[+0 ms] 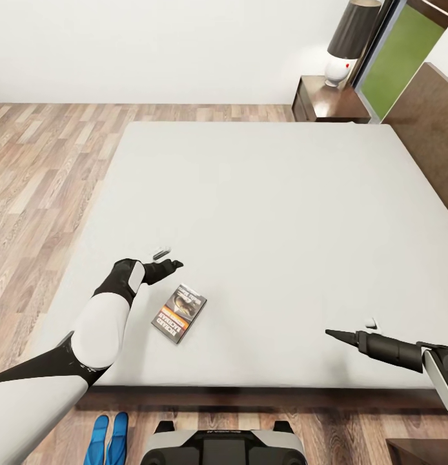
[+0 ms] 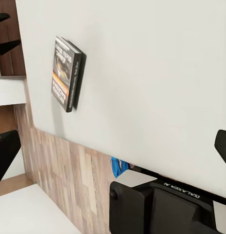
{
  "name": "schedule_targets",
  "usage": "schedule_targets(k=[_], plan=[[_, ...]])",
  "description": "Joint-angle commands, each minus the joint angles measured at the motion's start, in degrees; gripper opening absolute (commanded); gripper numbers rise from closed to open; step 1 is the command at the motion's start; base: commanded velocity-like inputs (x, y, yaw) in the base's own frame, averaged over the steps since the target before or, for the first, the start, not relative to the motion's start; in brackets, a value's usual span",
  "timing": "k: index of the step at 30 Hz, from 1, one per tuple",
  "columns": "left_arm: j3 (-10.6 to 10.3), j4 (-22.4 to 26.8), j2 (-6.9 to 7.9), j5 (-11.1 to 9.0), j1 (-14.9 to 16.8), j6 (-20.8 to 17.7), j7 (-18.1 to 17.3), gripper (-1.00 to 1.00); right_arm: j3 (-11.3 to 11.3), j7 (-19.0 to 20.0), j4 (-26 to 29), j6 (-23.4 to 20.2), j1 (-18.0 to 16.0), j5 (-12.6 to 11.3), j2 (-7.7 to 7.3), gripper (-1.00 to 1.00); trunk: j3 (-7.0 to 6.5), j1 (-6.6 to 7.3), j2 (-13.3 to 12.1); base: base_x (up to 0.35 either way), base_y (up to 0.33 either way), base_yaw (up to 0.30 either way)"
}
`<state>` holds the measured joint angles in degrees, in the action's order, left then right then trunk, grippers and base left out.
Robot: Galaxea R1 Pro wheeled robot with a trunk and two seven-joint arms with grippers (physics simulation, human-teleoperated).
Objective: In the bedroom, move the book from the bed onto either nightstand, and place the two sandals side by side next to the bed.
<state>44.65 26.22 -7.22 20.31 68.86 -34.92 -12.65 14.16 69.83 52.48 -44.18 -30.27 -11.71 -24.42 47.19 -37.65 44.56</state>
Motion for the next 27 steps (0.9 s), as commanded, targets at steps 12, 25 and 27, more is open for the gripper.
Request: schedule_targets(k=[12,25,27], plan=[[0.52,0.14,-0.07,0.6,0.04,-0.24,-0.44,1.0,0.0,0.05,-0.01,-0.38,0.0,-0.22,-0.02,1.0,1.48,-1.77,3.25,0.0,0.0,0.0],[0.63,0.14,-0.07,0.54,0.04,-0.23,-0.45,1.0,0.03,0.06,-0.01,-0.38,-0.03,-0.24,-0.02,1.0,2.2,-2.65,4.86,0.0,0.0,0.0],[0.64,0.14,-0.07,0.53,0.06,-0.24,-0.44,1.0,0.04,0.07,-0.01,-0.38,-0.04,-0.24,-0.02,1.0,2.56,-3.09,5.66,0.0,0.0,0.0]])
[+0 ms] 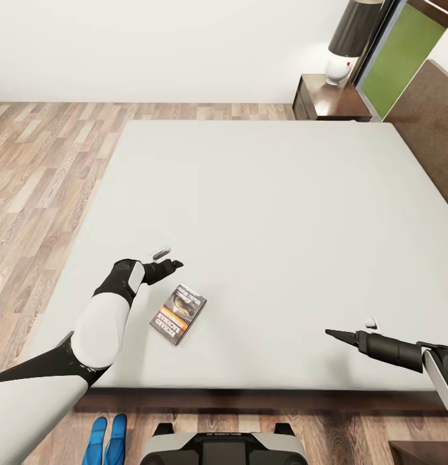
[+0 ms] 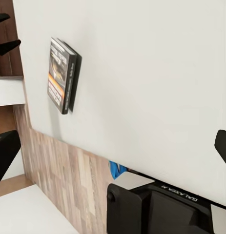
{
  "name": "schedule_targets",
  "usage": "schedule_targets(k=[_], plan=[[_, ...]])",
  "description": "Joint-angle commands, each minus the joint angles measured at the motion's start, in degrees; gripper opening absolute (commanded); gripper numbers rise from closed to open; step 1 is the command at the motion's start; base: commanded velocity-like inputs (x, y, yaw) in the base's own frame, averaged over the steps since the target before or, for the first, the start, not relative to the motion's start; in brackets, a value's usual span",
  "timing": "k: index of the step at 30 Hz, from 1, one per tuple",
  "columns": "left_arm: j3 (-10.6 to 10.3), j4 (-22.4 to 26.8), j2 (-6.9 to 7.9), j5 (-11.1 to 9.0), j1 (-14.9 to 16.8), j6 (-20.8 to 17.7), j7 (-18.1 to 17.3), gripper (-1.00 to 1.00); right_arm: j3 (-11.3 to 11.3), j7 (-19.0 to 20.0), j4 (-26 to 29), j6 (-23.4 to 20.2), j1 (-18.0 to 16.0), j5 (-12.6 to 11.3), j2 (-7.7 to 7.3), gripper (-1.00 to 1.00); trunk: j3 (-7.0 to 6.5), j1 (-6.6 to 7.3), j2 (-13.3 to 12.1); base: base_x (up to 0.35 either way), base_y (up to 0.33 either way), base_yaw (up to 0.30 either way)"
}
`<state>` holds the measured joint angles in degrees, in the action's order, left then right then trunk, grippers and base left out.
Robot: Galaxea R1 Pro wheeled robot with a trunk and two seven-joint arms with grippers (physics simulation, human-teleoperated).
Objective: In the bedroom, move the book from the bed onto either nightstand, and place the two sandals side by side next to the bed.
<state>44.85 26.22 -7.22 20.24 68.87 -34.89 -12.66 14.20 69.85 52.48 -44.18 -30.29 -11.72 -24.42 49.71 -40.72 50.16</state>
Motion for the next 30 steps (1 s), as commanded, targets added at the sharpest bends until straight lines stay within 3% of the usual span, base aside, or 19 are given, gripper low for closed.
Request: schedule_targets(k=[1,6,15,26,30], plan=[[0.46,0.15,-0.07,0.6,0.04,-0.26,-0.46,1.0,0.01,0.07,-0.01,-0.38,-0.01,-0.22,-0.02,1.0,0.23,-0.23,0.45,0.0,0.0,0.0],[0.52,0.15,-0.07,0.59,0.04,-0.27,-0.48,1.0,-0.02,0.05,-0.01,-0.38,0.02,-0.23,-0.02,1.0,1.12,-1.33,2.46,0.0,0.0,0.0],[0.59,0.15,-0.07,0.6,0.04,-0.27,-0.44,1.0,0.0,0.06,-0.01,-0.38,0.0,-0.23,-0.02,1.0,1.12,-1.33,2.46,0.0,0.0,0.0],[0.56,0.07,-0.07,0.59,0.04,-0.27,-0.44,1.0,-0.03,0.06,-0.01,-0.38,-0.02,-0.23,-0.02,1.0,3.1,-3.75,6.87,0.0,0.0,0.0],[0.55,0.04,-0.1,0.59,0.04,-0.27,-0.44,1.0,0.01,0.1,-0.01,-0.38,0.0,-0.23,-0.02,1.0,3.1,-3.75,6.87,0.0,0.0,0.0]])
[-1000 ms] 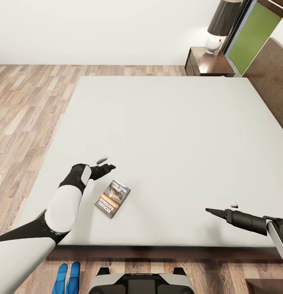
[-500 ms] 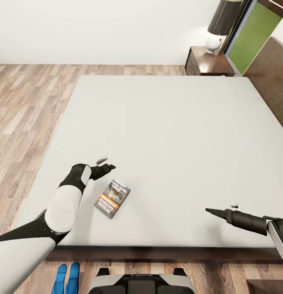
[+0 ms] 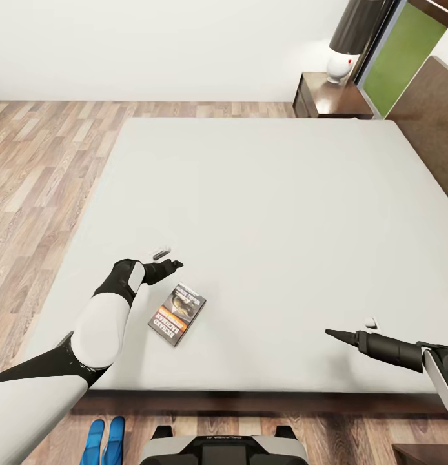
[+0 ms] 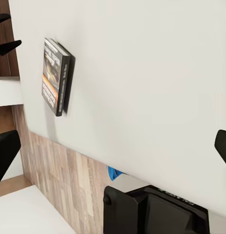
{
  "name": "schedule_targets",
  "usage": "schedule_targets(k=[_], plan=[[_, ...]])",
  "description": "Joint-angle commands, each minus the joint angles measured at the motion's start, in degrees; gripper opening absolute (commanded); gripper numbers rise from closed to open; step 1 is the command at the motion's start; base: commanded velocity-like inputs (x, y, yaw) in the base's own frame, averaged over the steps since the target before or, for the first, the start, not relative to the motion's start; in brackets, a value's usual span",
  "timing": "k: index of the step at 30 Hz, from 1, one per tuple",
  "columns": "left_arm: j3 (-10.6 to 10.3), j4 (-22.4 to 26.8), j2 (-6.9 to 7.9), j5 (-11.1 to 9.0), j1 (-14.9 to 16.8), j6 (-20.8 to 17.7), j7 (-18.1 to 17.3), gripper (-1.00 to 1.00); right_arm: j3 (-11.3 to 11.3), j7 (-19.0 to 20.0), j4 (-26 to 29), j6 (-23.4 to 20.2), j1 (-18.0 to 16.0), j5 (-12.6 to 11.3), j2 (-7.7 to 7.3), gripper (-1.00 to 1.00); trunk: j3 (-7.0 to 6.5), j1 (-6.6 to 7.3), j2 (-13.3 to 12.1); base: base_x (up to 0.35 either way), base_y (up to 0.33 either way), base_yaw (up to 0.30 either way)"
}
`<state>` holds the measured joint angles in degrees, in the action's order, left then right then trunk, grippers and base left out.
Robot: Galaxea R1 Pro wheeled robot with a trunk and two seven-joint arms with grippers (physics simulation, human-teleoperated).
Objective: In the bedroom, move the book from the bed onto either nightstand, and place the two sandals side by side next to the bed.
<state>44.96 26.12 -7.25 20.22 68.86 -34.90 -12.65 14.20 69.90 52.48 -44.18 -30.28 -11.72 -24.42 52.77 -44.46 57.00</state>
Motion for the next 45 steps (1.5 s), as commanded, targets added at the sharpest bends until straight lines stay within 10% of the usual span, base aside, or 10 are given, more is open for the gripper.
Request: schedule_targets(k=[1,45], plan=[[0.46,0.12,-0.06,0.61,0.05,-0.26,-0.44,1.0,0.01,0.05,-0.01,-0.38,-0.01,-0.23,-0.02,1.0,0.04,-0.01,0.03,0.0,0.0,0.0],[0.48,-0.28,-0.13,0.61,0.01,-0.17,-0.51,1.0,0.04,0.06,-0.01,-0.38,-0.01,-0.23,-0.02,1.0,2.55,-3.08,5.65,0.0,0.0,0.0]])
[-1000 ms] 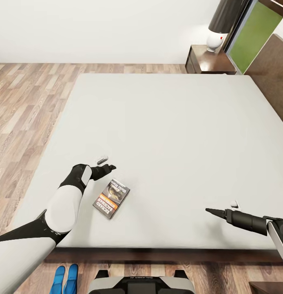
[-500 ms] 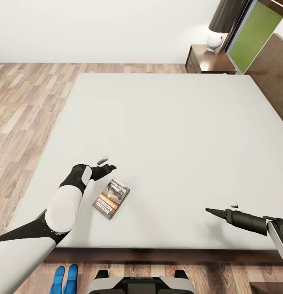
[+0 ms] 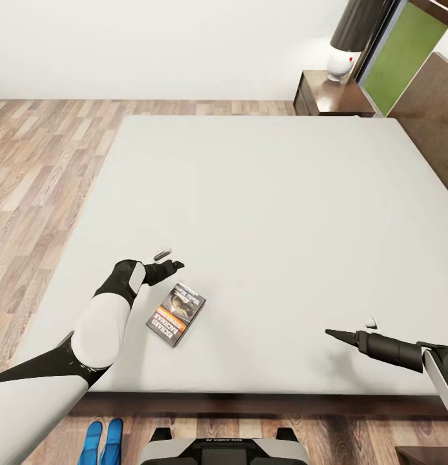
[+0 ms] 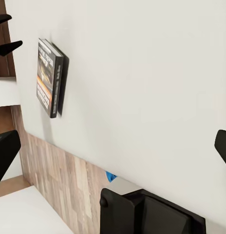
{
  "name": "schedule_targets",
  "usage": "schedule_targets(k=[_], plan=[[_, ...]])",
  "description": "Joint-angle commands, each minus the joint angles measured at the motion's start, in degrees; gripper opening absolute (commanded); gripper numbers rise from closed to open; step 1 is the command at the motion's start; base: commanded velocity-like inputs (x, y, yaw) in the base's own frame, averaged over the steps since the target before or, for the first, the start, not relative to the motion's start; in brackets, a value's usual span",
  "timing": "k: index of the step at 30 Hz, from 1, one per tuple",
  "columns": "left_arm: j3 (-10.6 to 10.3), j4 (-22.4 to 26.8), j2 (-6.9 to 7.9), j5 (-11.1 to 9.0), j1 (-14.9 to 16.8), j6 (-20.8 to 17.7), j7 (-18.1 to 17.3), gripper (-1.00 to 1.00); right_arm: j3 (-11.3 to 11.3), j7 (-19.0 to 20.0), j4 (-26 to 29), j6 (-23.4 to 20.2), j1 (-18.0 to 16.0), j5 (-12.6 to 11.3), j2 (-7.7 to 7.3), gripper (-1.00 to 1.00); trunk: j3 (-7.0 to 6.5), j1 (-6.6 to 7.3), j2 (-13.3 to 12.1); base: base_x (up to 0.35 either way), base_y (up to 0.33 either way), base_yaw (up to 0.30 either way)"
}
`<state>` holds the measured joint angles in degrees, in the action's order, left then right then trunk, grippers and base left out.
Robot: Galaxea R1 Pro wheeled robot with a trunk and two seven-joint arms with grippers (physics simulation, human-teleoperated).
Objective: In the bedroom, move the book from the bed onto either nightstand, and place the two sandals side by side next to the bed.
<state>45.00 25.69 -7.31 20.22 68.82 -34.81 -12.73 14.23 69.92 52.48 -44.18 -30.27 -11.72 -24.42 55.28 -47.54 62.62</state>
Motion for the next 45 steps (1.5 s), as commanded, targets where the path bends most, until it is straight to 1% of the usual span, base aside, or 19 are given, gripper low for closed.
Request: schedule_targets(k=[1,11,19,28,39,45], plan=[[0.44,0.15,-0.07,0.61,0.05,-0.26,-0.44,1.0,0.0,0.04,-0.01,-0.38,-0.03,-0.23,-0.02,1.0,0.03,0.0,0.03,0.0,0.0,0.0],[0.45,0.15,-0.07,0.61,0.0,-0.26,-0.46,1.0,0.0,0.04,-0.01,-0.38,-0.01,-0.23,-0.02,1.0,0.03,0.0,0.03,0.0,0.0,0.0],[0.44,0.15,-0.07,0.61,0.0,-0.26,-0.46,1.0,0.0,0.04,-0.01,-0.38,-0.03,-0.23,-0.02,1.0,1.47,-1.76,3.24,0.0,0.0,0.0],[0.44,0.15,-0.07,0.61,0.0,-0.26,-0.46,1.0,0.0,0.04,-0.01,-0.38,-0.01,-0.23,-0.02,1.0,1.47,-1.76,3.24,0.0,0.0,0.0],[0.44,0.15,-0.07,0.61,-0.07,-0.26,-0.46,1.0,0.0,0.04,-0.01,-0.38,0.0,-0.23,-0.02,1.0,3.45,-4.18,7.65,0.0,0.0,0.0],[0.44,0.15,-0.07,0.61,-0.09,-0.26,-0.46,1.0,0.0,0.04,-0.01,-0.38,-0.03,-0.23,-0.02,1.0,3.45,-4.18,7.65,0.0,0.0,0.0]])
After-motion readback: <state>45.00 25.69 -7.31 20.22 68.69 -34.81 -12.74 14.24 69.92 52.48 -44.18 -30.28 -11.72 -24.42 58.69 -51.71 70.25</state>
